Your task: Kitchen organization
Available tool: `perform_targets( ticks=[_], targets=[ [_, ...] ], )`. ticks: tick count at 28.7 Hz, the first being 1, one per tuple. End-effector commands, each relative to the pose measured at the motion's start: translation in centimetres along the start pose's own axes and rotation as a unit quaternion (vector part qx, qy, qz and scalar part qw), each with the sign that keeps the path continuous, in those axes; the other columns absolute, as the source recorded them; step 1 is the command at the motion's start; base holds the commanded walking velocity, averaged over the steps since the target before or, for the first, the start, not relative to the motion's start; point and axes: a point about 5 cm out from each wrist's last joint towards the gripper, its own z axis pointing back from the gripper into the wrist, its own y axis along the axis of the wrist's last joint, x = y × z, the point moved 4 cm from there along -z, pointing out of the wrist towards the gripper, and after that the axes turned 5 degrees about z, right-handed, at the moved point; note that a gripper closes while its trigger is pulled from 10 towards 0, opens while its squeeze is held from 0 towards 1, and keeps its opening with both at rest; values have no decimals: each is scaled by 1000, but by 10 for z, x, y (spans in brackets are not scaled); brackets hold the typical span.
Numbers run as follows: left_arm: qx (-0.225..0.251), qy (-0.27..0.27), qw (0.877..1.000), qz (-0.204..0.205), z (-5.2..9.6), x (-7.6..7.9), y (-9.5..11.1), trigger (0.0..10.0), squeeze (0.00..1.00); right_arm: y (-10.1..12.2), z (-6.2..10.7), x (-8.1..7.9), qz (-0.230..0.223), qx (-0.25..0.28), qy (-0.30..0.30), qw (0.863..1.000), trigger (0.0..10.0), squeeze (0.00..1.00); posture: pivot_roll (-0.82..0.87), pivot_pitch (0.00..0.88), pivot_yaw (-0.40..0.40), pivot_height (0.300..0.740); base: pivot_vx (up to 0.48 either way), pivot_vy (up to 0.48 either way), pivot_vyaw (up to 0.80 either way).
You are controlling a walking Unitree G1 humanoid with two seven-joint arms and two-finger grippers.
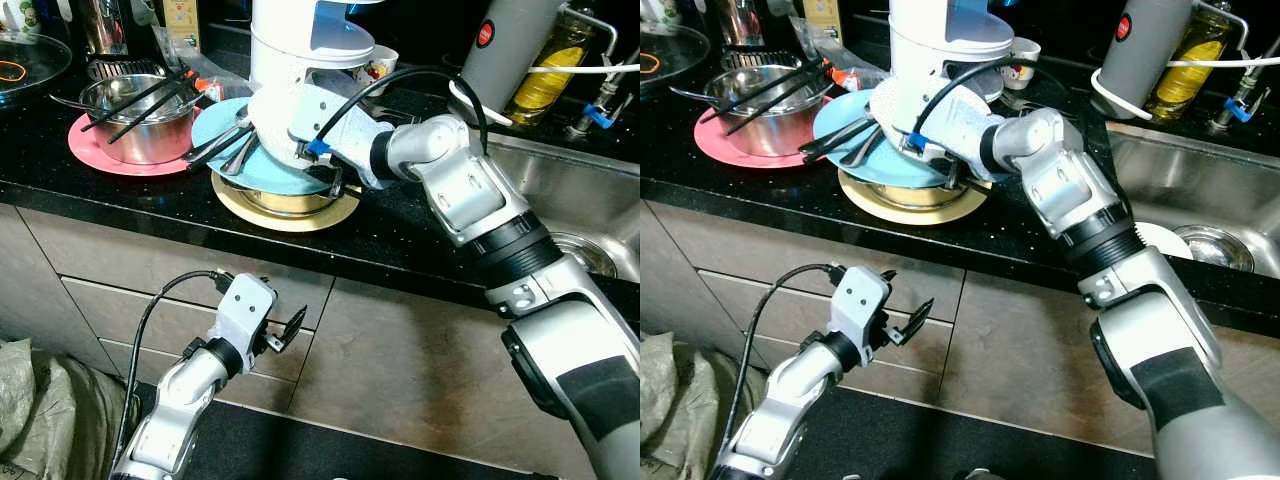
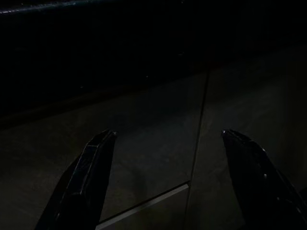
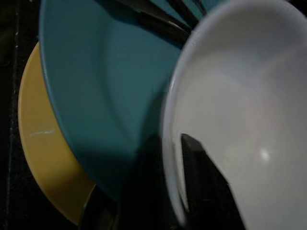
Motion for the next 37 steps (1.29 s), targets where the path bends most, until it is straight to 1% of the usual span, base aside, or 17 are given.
perform_targets(
  ticks=[1, 11, 12, 14, 16, 17, 20, 23, 24, 25, 26, 27, 28, 30, 31, 34, 37],
  targets=[
    [-7, -6, 1000, 6, 1, 5, -5, 10000, 0, -10, 2, -1, 1, -15, 4, 1000, 0, 0, 124, 57, -148, 740, 0, 0, 0],
    [-7, -7, 1000, 6, 1, 6, -5, 10000, 0, -6, 2, -2, 2, -5, 5, 1000, 0, 0, 125, 57, -148, 740, 0, 0, 0],
    [-7, -7, 1000, 7, 1, 6, -5, 10000, 0, -2, 2, -1, 3, 8, 1, 1000, 0, 0, 124, 58, -147, 740, 0, 0, 0],
    [-6, -7, 1000, 7, 1, 6, -4, 10000, 0, 23, 5, 14, -35, 94, -45, 994, 0, 0, 124, 59, -147, 740, 0, 0, 0],
    [-6, -7, 1000, 7, 1, 6, -4, 10000, 0, 23, 5, 14, -35, 94, -45, 994, 0, 0, 124, 59, -147, 740, 0, 0, 0],
    [-6, -7, 1000, 8, 1, 6, -4, 10000, 0, 37, 10, 22, -52, 144, -69, 986, 0, 0, 124, 59, -146, 740, 0, 0, 0],
    [-6, -7, 1000, 8, 1, 6, -4, 10000, 0, 70, 33, 41, -129, 299, -131, 936, 0, 0, 127, 60, -144, 740, 0, 0, 0],
    [-6, -7, 1000, 9, 1, 6, -4, 10000, 0, 76, 40, 43, -149, 329, -137, 922, 0, 0, 128, 60, -143, 740, 0, 0, 0],
    [-6, -7, 1000, 9, 1, 6, -4, 10000, 0, 79, 44, 44, -171, 352, -140, 910, 824, 0, 127, 61, -140, 740, 0, 0, 0],
    [-6, -8, 1000, 8, 1, 5, -4, 10000, 0, 81, 49, 42, -182, 369, -141, 900, 2941, 0, 126, 61, -139, 740, 0, 0, 0],
    [-6, -8, 1000, 8, 1, 5, -4, 10000, 0, 81, 49, 42, -182, 369, -141, 900, 2941, 0, 126, 61, -139, 740, 0, 0, 0],
    [-6, -8, 1000, 8, 1, 5, -4, 10000, 0, 81, 51, 41, -194, 383, -142, 892, 5765, 0, 125, 61, -137, 740, 0, 0, 0],
    [-6, -9, 1000, 8, 1, 5, -4, 10000, 0, 82, 54, 41, -206, 394, -144, 884, 10000, 0, 125, 61, -137, 740, 0, 0, 0],
    [-4, -9, 1000, 9, 1, 5, -4, 10000, 0, 82, 59, 41, -247, 424, -156, 857, 10000, 0, 125, 61, -137, 740, 0, 0, 0],
    [-4, -9, 1000, 9, 1, 5, -4, 10000, 0, 82, 59, 41, -247, 424, -156, 857, 10000, 0, 125, 61, -137, 740, 0, 0, 0],
    [-2, -9, 1000, 9, 1, 5, -3, 10000, 0, 71, 64, 47, -323, 444, -197, 812, 10000, 0, 129, 62, -137, 740, 0, 0, -267],
    [-3, -11, 1000, 10, 0, 5, -3, 10000, 0, 58, 69, 53, -352, 436, -227, 796, 10000, 0, 128, 60, -131, 740, 0, 0, -800]
  ],
)
